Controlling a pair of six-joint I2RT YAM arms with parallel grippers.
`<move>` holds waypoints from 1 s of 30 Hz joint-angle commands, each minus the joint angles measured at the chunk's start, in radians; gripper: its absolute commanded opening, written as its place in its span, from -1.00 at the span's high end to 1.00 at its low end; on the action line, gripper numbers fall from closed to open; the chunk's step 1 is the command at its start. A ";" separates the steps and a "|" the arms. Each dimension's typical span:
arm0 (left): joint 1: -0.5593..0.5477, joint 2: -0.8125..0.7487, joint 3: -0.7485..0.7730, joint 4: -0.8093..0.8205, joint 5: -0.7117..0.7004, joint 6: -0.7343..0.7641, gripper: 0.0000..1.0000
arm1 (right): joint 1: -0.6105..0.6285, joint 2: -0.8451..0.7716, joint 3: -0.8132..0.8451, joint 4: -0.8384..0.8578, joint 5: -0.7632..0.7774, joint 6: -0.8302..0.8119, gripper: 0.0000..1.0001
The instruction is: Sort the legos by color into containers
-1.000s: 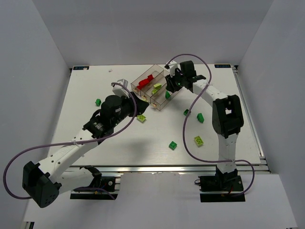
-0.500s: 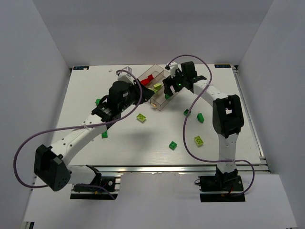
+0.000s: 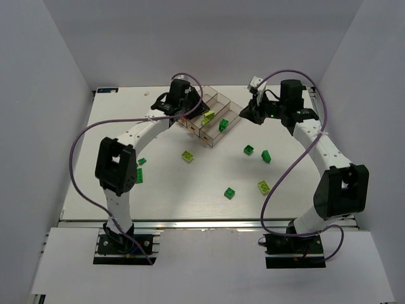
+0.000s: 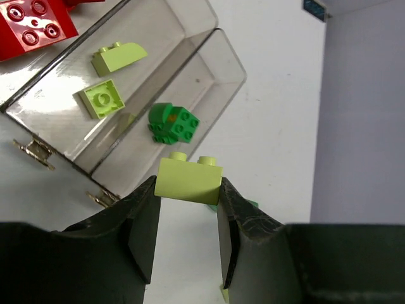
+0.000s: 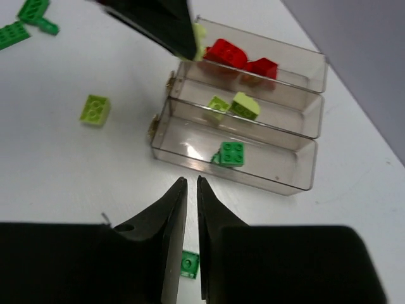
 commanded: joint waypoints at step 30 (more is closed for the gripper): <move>0.024 0.324 0.395 -0.186 -0.111 0.109 -0.34 | -0.040 -0.030 -0.036 -0.181 -0.197 -0.024 0.02</move>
